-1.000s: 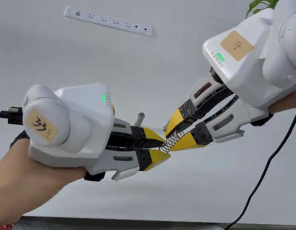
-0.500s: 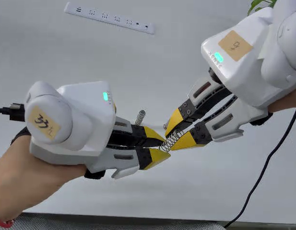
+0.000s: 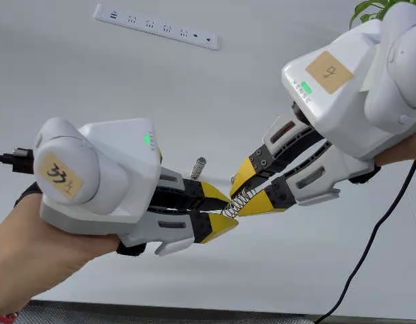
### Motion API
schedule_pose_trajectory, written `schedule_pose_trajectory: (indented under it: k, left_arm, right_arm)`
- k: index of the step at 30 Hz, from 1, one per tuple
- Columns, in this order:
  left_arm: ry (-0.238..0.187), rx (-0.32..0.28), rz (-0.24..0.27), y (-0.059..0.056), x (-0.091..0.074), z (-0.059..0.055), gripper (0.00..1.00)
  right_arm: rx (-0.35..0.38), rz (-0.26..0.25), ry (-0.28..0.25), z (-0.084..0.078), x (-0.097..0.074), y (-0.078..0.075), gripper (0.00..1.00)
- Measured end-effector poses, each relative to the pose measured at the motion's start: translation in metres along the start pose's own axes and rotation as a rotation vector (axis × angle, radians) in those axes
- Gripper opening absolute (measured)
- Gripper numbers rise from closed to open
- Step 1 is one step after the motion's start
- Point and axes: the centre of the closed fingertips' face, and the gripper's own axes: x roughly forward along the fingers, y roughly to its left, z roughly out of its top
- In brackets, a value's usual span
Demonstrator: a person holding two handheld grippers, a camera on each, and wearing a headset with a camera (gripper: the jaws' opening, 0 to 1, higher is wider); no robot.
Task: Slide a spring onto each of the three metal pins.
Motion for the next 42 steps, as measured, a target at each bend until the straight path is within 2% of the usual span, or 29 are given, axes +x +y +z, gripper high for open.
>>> schedule_pose_trajectory:
  k: [11,16,20,28,35,42]
  left_arm:
    - [0.007,-0.006,0.023,0.006,-0.006,-0.003,0.15]
    - [0.015,-0.005,0.036,0.009,-0.014,-0.007,0.18]
    - [0.023,0.004,0.062,0.014,-0.022,-0.012,0.24]
    - [0.043,0.001,0.114,0.025,-0.04,-0.024,0.34]
    - [0.045,-0.015,0.16,0.039,-0.056,-0.032,0.42]
    - [0.047,-0.016,0.203,0.055,-0.072,-0.041,0.58]
  right_arm:
    - [0.021,-0.029,-0.013,-0.001,-0.008,-0.004,0.06]
    - [0.041,-0.058,-0.017,-0.004,-0.015,-0.008,0.06]
    - [0.062,-0.082,-0.018,-0.009,-0.021,-0.014,0.06]
    - [0.106,-0.142,0.012,-0.025,-0.03,-0.027,0.06]
    - [0.146,-0.171,0.044,-0.042,-0.031,-0.039,0.06]
    - [0.193,-0.202,0.072,-0.062,-0.03,-0.056,0.06]
